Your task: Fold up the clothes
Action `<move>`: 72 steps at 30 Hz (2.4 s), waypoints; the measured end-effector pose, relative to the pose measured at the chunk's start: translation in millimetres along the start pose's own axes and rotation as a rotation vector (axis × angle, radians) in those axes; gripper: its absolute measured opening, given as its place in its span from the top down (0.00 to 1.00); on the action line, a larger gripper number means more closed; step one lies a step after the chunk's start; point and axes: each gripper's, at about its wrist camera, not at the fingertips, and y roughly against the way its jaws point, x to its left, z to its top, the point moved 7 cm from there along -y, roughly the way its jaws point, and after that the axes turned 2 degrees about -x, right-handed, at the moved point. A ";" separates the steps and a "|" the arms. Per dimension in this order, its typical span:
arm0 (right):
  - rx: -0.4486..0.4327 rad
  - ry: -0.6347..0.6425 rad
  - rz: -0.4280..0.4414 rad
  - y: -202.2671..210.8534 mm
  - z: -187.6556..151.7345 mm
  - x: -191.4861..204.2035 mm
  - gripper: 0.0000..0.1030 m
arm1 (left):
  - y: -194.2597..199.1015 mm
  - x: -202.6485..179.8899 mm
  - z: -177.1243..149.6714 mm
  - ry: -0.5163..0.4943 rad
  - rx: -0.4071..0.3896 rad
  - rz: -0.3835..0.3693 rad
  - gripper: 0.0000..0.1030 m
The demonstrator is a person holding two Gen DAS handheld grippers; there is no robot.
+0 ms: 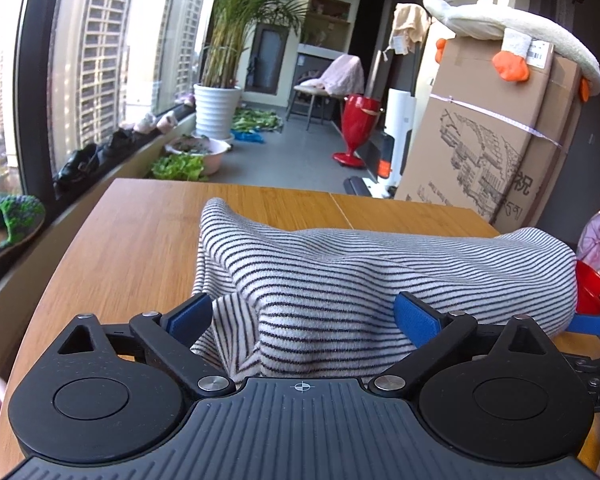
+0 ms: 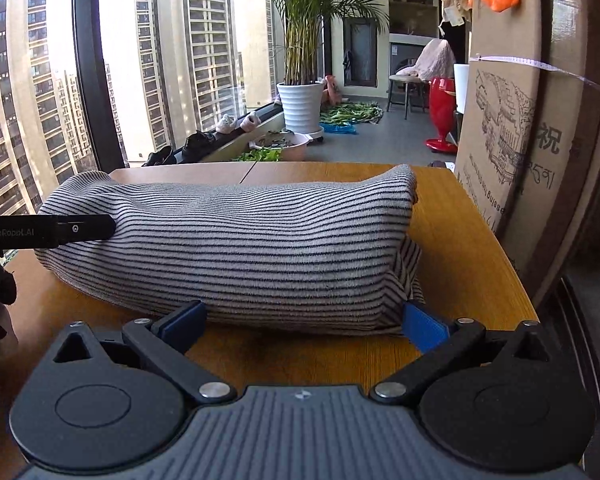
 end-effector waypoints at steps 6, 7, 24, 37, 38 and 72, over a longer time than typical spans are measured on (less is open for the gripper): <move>-0.052 -0.103 -0.014 17.5 -6.5 -10.4 0.00 | 50.6 -19.1 -11.8 -0.024 -0.072 -0.022 0.04; -0.068 -0.097 -0.011 21.5 -7.5 -7.8 0.00 | 55.9 -25.3 -14.2 -0.041 -0.077 -0.042 0.04; -0.070 -0.070 0.107 1.3 8.5 5.7 0.00 | 13.2 -32.7 -14.8 -0.051 -0.022 -0.050 0.04; -0.049 -0.051 -0.054 -8.8 10.6 -8.7 0.00 | 55.5 -16.0 -35.2 0.033 -0.053 0.044 0.01; -0.041 -0.062 -0.055 -13.7 13.2 -11.6 0.00 | 55.4 -16.1 -35.1 0.031 -0.051 0.047 0.01; -0.260 -0.044 -0.108 102.3 -39.6 19.1 0.00 | 118.1 -63.7 -59.2 -0.131 -0.154 0.224 0.00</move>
